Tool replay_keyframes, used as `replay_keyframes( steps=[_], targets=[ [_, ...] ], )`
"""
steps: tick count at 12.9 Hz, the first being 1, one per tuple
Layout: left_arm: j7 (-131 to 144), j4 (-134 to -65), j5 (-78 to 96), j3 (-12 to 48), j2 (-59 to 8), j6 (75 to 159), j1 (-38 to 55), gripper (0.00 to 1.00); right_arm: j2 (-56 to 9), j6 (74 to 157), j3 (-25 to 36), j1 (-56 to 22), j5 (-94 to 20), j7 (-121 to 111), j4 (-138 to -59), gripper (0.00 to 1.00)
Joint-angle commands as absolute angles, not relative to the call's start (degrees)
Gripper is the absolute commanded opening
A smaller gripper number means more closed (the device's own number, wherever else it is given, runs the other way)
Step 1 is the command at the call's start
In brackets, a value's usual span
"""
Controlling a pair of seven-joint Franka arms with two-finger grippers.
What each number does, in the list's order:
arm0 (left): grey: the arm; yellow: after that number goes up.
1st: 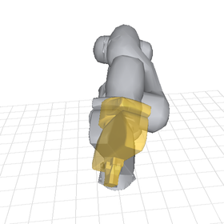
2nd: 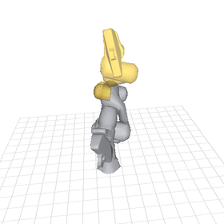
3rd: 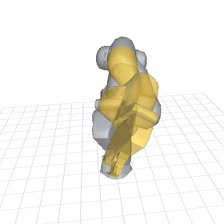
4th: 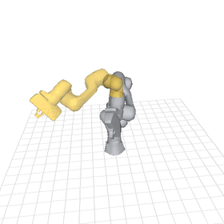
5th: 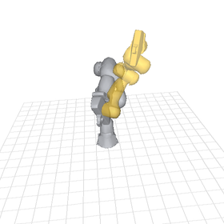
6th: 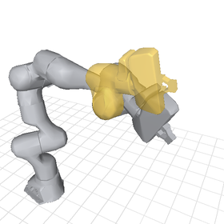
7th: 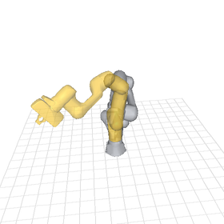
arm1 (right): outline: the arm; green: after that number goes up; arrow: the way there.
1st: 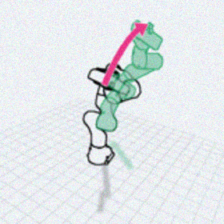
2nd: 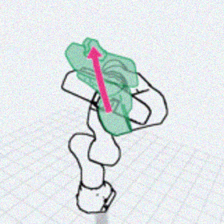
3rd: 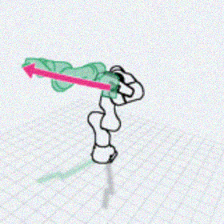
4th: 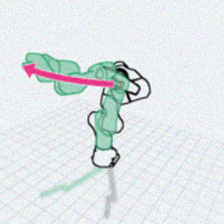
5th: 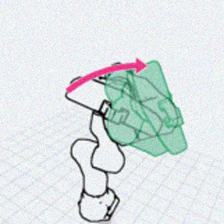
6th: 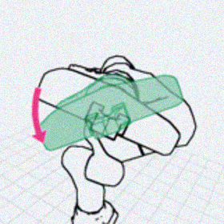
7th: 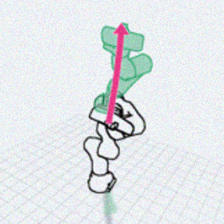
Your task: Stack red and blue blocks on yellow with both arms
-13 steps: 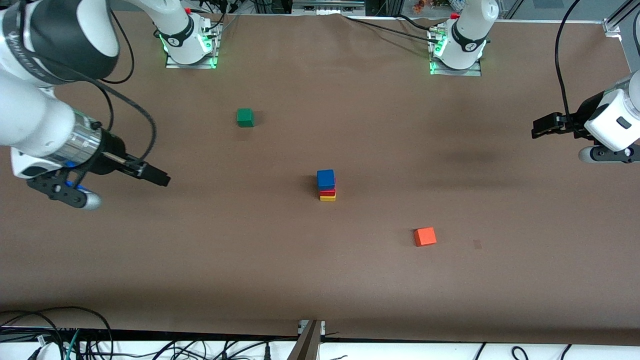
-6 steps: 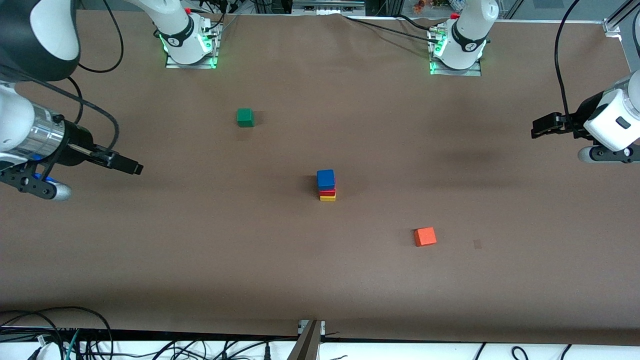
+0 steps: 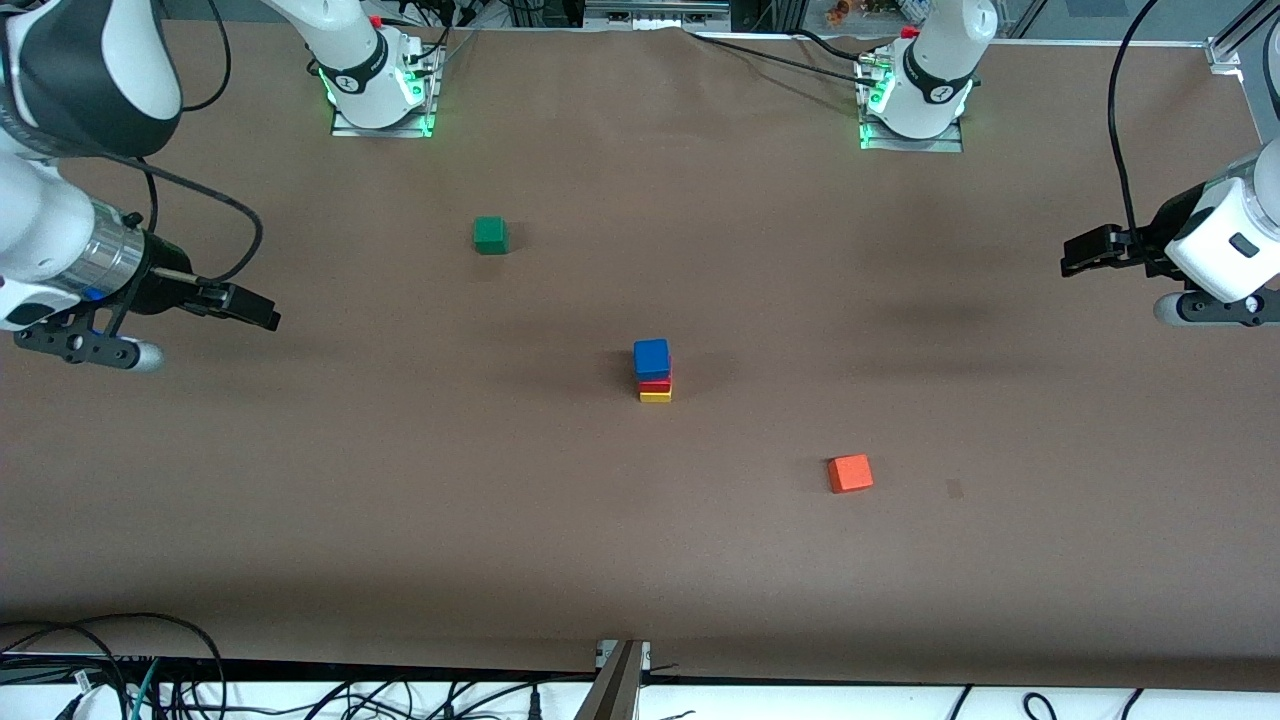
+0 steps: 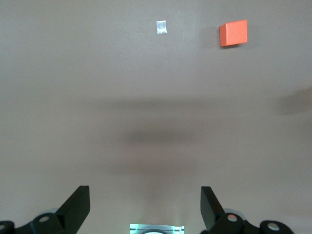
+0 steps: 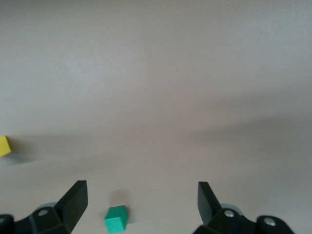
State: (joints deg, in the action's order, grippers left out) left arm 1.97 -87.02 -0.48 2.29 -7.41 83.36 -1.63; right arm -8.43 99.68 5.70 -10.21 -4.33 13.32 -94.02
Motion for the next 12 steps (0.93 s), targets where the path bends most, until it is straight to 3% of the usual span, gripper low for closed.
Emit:
replay_keyframes(
  steps=[1,12],
  targets=[
    [1.76,-85.61,-0.44,2.02,-8.09,83.23,-1.23,1.0,-2.38,102.3,1.95,-6.52,-1.5,8.8,-101.07,1.0],
    [1.76,-85.61,-0.44,2.02,-8.09,83.23,-1.23,1.0,0.44,97.91,1.76,-5.19,-0.7,3.43,-99.32,1.0]
  ],
)
